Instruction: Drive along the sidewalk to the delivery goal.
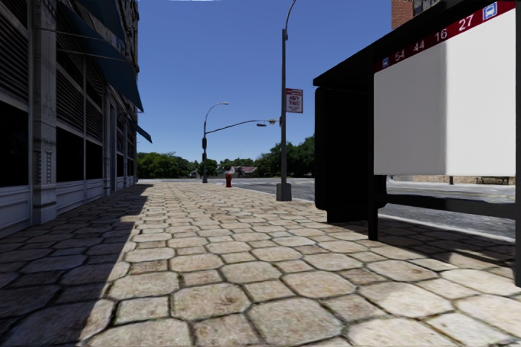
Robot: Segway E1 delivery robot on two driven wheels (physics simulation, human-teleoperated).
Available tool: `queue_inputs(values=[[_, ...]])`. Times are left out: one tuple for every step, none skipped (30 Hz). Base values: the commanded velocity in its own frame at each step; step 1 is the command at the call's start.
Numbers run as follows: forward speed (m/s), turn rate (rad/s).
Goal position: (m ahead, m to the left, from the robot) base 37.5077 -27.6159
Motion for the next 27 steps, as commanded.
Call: queue_inputs(values=[[1.99,0.47],[1.99,0.47],[1.99,0.47],[1.99,0.47],[1.99,0.47],[1.99,0.47],[1.99,0.47],[1.99,0.47],[1.99,0.47],[1.99,0.47],[1.99,0.47],[1.99,0.47],[1.99,0.46],[1.99,0.00],[1.99,0.00],[1.99,0.00],[1.99,0.00],[1.99,0.00],[1.99,0.00],[1.99,0.00],[1.99,0.00],[1.99,0.00],[1.99,0.00],[1.99,0.00],[1.99,0.00],[1.99,0.00],[1.99,0.00]])
